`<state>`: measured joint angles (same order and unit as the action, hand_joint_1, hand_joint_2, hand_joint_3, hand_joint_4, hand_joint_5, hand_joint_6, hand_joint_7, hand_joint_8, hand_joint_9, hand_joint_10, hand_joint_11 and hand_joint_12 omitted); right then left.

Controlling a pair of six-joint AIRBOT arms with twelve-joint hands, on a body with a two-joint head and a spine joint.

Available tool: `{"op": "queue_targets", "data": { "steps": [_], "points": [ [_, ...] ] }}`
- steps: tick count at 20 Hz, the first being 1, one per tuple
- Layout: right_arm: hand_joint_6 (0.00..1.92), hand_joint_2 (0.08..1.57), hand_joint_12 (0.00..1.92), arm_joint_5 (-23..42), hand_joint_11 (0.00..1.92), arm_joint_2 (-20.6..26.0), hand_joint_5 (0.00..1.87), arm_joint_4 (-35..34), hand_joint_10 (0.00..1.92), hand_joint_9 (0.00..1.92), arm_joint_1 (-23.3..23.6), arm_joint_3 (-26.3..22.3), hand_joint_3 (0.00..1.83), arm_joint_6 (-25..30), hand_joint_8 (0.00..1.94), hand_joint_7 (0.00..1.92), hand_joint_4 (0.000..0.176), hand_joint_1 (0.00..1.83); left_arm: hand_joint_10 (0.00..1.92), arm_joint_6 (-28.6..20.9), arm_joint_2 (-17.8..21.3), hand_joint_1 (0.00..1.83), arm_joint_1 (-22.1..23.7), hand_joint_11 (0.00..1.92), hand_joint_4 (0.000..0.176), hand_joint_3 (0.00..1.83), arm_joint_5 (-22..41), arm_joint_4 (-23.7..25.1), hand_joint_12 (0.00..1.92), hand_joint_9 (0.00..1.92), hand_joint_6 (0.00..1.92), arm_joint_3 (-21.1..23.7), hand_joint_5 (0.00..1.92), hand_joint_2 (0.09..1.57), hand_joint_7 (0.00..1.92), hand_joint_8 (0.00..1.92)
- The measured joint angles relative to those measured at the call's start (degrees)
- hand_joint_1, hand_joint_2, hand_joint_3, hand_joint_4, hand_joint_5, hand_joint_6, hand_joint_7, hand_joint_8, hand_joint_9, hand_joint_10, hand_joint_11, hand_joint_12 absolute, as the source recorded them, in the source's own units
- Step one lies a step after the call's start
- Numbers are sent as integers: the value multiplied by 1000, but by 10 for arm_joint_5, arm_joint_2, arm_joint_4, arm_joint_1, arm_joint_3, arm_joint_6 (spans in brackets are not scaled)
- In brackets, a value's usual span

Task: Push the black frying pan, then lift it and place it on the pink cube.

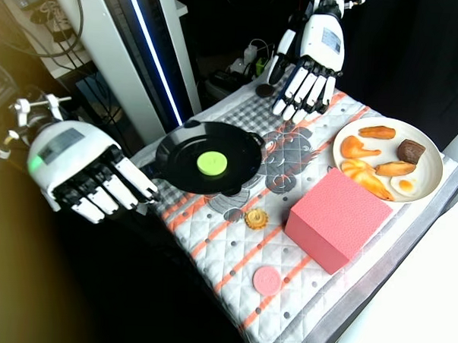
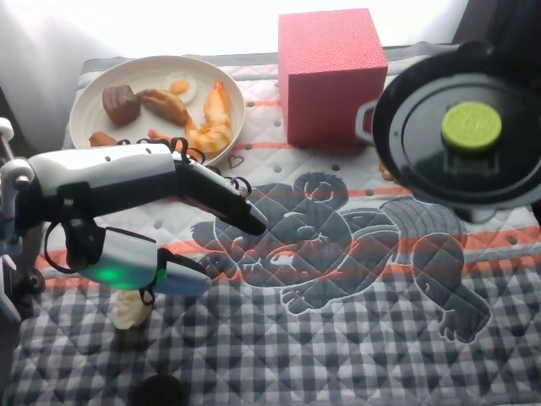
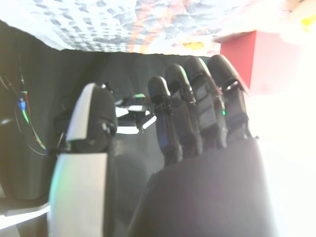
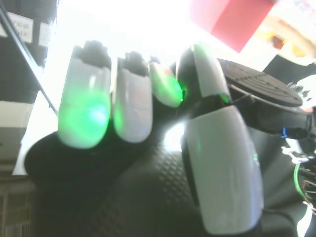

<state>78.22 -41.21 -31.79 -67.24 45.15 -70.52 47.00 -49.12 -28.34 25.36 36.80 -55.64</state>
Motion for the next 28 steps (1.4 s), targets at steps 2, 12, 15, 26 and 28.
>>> {"op": "queue_targets", "data": {
  "steps": [2, 12, 15, 26, 28],
  "points": [
    [1921, 1246, 1921, -8, 1666, 0, 1242, 2, 1921, 1664, 23, 10, 0, 0, 1941, 1514, 0, 1555, 350, 1, 0, 920, -5, 0, 0, 221, 0, -2, 995, 330, 38, 0, 565, 1259, 524, 3],
    [1921, 1224, 1921, -136, 1669, -55, 1303, 0, 1921, 1666, 156, 99, 0, 0, 1941, 1549, 0, 1586, 318, 2, 0, 867, -12, 0, 0, 135, 1, -16, 834, 310, 52, 0, 558, 1348, 501, 2],
    [1921, 1236, 1921, -179, 1681, -81, 1328, -2, 1921, 1679, 199, 133, 0, 0, 1941, 1543, 0, 1539, 487, 2, 0, 853, -18, 0, 0, 85, 4, -16, 961, 248, 78, 0, 560, 1378, 517, 9],
    [1921, 1241, 1921, -359, 1520, -183, 1274, -1, 1921, 1488, 339, 275, 0, -15, 1941, 1419, 0, 1443, 583, 2, 1, 1081, -18, 0, 0, 0, 14, -20, 950, 252, 490, 0, 394, 1266, 514, 12],
    [1921, 1267, 1921, -381, 1473, -192, 1209, -1, 1921, 1407, 346, 289, 4, -16, 1941, 1374, 0, 1480, 546, 2, 0, 1069, -18, 0, 0, 1, 16, -19, 1019, 276, 446, -1, 387, 1290, 526, 12]
  ]
}}
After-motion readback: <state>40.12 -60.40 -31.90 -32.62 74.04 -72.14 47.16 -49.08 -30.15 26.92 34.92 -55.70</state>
